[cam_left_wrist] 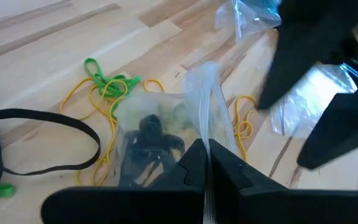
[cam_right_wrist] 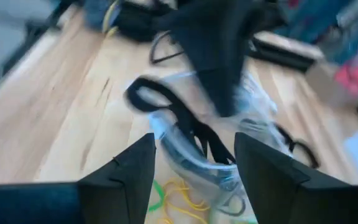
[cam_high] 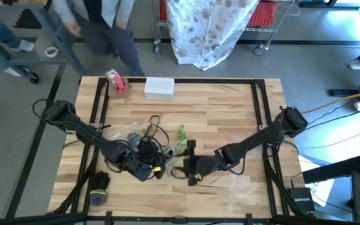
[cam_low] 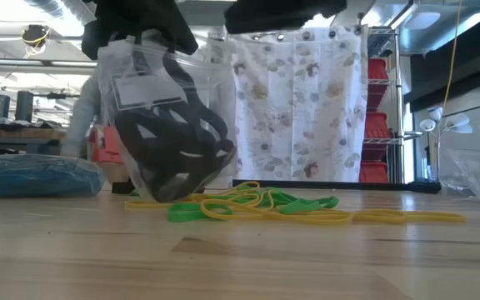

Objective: Sort rubber bands
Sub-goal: Put the black rubber band into the transparent zip bag

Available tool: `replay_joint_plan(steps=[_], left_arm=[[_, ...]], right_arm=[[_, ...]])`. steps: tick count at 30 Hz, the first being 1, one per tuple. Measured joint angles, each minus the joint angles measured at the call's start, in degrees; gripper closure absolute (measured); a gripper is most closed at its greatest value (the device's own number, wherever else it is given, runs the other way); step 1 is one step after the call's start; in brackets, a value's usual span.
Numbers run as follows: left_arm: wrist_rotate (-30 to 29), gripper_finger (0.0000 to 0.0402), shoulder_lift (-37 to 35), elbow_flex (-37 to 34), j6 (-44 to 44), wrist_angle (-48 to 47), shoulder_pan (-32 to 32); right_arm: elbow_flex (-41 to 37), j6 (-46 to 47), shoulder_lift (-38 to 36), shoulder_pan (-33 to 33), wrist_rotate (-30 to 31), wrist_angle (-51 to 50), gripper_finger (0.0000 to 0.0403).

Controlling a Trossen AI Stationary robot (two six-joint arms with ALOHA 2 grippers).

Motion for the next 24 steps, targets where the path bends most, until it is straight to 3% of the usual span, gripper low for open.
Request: replay_joint_plan(steps=[5,8,16,19,24], left_arm=[[0.0,0.0400,0.0,0.0,0.1,1.2,0.0],[0.1,0.0400,0.0,0.0,1.1,3.2,0.0],[0.5,0.0400,0.0,0.0,2.4,4.3,0.1],[0.4,0.0400,0.0,0.0,2.9,4.3,0.1],[0.4,0.0400,0.0,0.0,3.1,3.5,0.1]], right_arm=[[0.0,-14.1,1.4,0.3,-2.3,0.6,0.0191],[0.0,-15.4,3.0,-1.2,0.7,2.5,0.0191],[0.0,-18.2,6.5,-3.3,0.7,3.0,0.0204],[0.0,-16.8,6.6,-3.2,0.7,1.5,0.0249],[0.0,-12.4,6.0,-1.1,0.1,0.3,0.0380]])
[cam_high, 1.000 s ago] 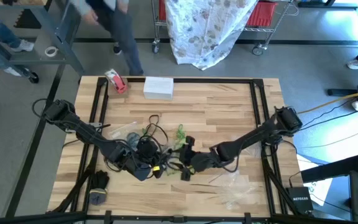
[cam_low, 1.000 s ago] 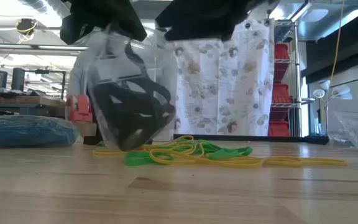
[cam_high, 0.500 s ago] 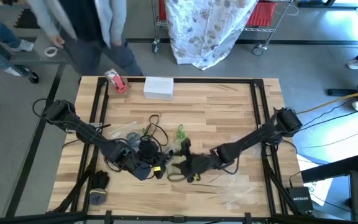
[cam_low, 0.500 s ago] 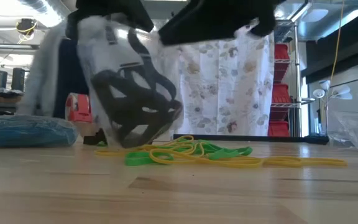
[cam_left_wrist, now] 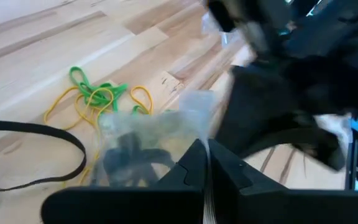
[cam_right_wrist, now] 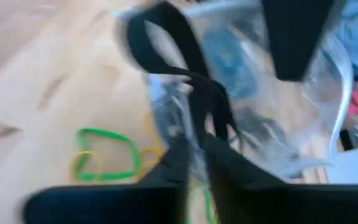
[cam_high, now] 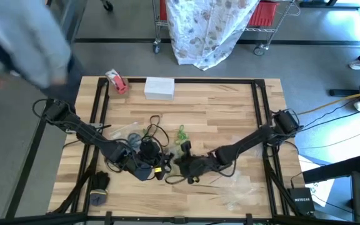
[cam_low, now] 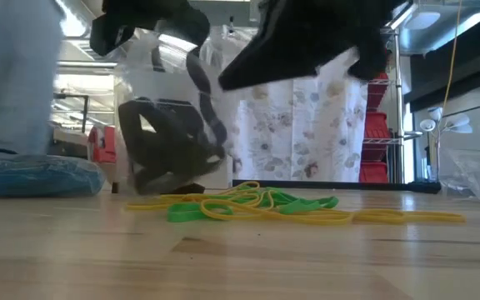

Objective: Sort rubber bands
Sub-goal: Put the black rubber band into the transparent zip bag

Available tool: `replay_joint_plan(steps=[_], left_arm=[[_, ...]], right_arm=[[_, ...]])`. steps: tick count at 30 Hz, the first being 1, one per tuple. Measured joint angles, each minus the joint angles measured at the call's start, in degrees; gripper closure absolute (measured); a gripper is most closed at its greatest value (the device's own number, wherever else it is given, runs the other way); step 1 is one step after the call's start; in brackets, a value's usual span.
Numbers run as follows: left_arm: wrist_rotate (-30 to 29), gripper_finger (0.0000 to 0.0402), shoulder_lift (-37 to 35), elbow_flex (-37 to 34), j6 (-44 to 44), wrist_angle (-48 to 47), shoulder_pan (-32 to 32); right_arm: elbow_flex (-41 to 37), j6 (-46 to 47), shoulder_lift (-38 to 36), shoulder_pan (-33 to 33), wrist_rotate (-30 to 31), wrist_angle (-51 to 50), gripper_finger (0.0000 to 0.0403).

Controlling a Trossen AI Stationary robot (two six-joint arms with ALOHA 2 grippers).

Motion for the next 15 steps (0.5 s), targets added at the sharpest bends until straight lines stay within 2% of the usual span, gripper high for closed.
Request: replay_joint_plan(steps=[4,8,13,15], left_arm=[[0.0,0.0400,0.0,0.0,-0.3,-1.3,0.0],[0.0,0.0400,0.0,0.0,-0.6,-1.8,0.0],[0.0,0.0400,0.0,0.0,-1.1,-1.8,0.0],[0.0,0.0400,0.0,0.0,-1.5,-1.8,0.0]], right_arm=[[0.0,5.7,-2.1,1.4,-1.7,-0.5,0.0384],[0.0,12.1,-5.2,1.1,-8.2,-2.8,0.0399],[0.0,15.0,-7.3,0.9,-13.6,-2.8,0.0401],[0.0,15.0,-7.5,0.9,-14.0,-2.4,0.0401]])
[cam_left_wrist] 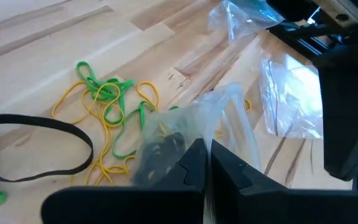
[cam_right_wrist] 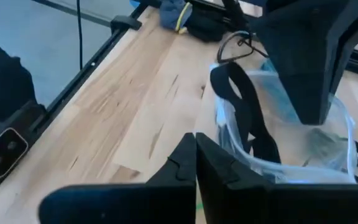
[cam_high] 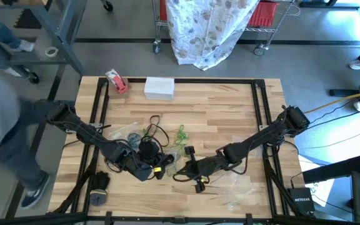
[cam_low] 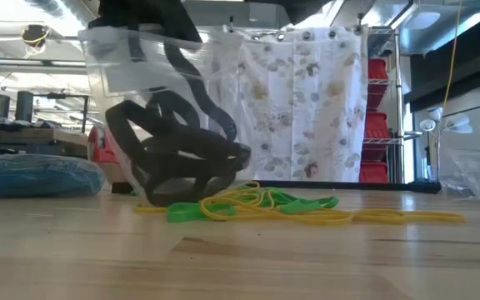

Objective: Sort rubber bands
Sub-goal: Put the black rubber band into the transparent zip bag

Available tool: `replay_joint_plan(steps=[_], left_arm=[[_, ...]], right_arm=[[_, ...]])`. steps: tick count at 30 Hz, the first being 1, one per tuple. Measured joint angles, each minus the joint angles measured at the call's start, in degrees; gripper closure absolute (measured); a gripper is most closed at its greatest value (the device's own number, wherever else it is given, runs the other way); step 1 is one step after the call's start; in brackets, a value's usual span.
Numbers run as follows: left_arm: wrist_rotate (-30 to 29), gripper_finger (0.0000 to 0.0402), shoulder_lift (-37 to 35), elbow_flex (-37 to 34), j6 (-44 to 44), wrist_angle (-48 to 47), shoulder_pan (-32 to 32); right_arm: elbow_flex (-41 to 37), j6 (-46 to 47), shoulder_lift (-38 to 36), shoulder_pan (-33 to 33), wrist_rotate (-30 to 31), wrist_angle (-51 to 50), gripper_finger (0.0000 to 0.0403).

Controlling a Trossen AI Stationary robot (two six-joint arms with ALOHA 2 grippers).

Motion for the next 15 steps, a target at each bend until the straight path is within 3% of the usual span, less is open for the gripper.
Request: replay_joint_plan(steps=[10,15], left_arm=[[0.0,0.0400,0.0,0.0,-0.2,1.8,0.9],[-0.1,0.0400,0.0,0.0,-0.2,3.3,1.7]], right_arm=[[0.0,1.3,1.4,-0.1,-2.9,10.3,0.0355],[0.0,-0.5,1.4,-0.1,-0.7,16.7,0.0343]])
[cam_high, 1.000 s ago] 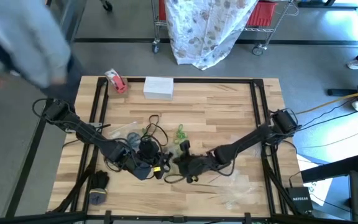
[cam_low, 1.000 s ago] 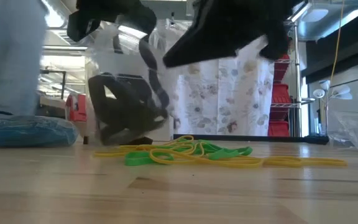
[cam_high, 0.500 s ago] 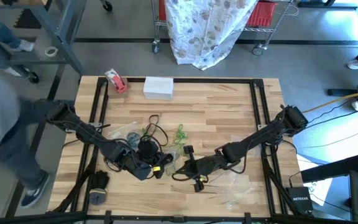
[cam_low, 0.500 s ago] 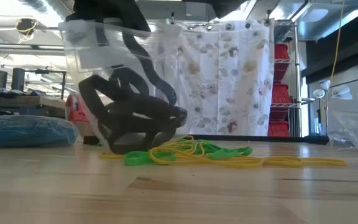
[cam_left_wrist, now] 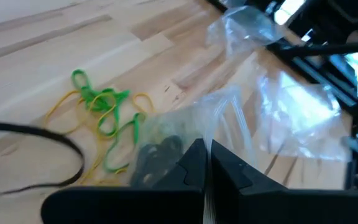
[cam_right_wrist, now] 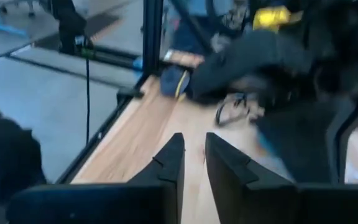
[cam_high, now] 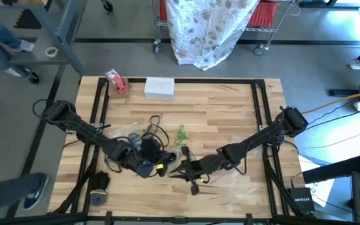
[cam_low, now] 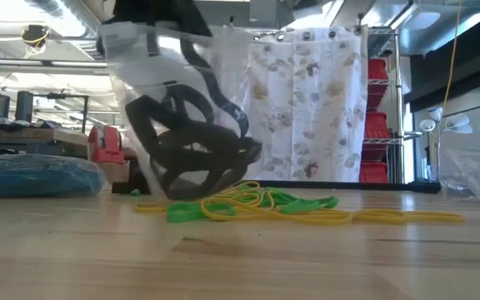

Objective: Sort rubber bands
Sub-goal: Put the black rubber band into the transparent zip bag

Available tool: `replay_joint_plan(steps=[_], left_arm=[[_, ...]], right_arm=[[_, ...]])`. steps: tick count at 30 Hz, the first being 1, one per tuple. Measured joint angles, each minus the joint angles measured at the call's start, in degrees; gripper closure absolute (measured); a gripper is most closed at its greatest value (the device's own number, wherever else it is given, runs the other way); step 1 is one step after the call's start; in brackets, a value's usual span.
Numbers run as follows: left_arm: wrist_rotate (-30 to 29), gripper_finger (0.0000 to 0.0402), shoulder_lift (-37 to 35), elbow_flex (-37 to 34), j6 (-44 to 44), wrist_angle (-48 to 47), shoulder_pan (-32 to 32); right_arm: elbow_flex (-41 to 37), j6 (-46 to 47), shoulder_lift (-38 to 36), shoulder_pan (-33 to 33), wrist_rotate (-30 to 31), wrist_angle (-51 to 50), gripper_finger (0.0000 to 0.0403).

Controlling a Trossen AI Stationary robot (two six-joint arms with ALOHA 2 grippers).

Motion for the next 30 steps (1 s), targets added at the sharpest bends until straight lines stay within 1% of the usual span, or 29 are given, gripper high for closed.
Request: replay_joint_plan(steps=[5,7,9,13,15,16,18,22,24,27,30], left_arm=[[0.0,0.0400,0.0,0.0,2.7,4.0,0.1],[0.1,0.0400,0.0,0.0,3.4,5.2,0.1],[0.3,0.0400,0.0,0.0,3.5,5.7,0.1],[1.4,0.0400,0.0,0.0,3.5,5.4,-0.1],[1.5,0.0400,0.0,0.0,3.6,5.4,-0.2],[1.7,0.0400,0.0,0.0,3.6,5.4,-0.3],[1.7,0.0400,-0.1,0.0,4.0,5.3,-0.6],[2.6,0.0400,-0.3,0.1,4.9,3.3,-0.6],[2.7,0.0400,-0.5,0.0,5.0,1.0,-0.6],[0.1,0.0400,-2.5,0.0,4.5,-3.0,-1.3],[-3.2,0.0400,-4.8,0.1,3.3,-8.1,-2.6]], right_arm=[[0.0,-4.0,2.3,-0.1,0.1,4.2,0.0343],[0.0,-5.0,3.4,-0.1,1.4,4.6,0.0343],[0.0,-5.6,4.4,-0.7,4.3,3.7,0.0343],[0.0,-5.2,4.9,-1.6,15.4,-2.4,0.0343],[0.0,-4.2,4.8,-1.5,20.0,-3.5,0.0343],[0.0,-4.2,4.6,-1.4,20.2,-3.7,0.0343],[1.4,-4.2,4.5,-1.2,17.9,-4.9,0.0343],[7.7,-4.0,4.5,0.6,15.9,-12.6,0.0343],[11.8,-3.7,4.1,1.6,16.7,-20.5,0.0343],[17.4,-0.8,4.2,2.5,18.9,-34.4,0.0343],[20.2,4.0,4.2,2.3,19.5,-43.3,0.0343]])
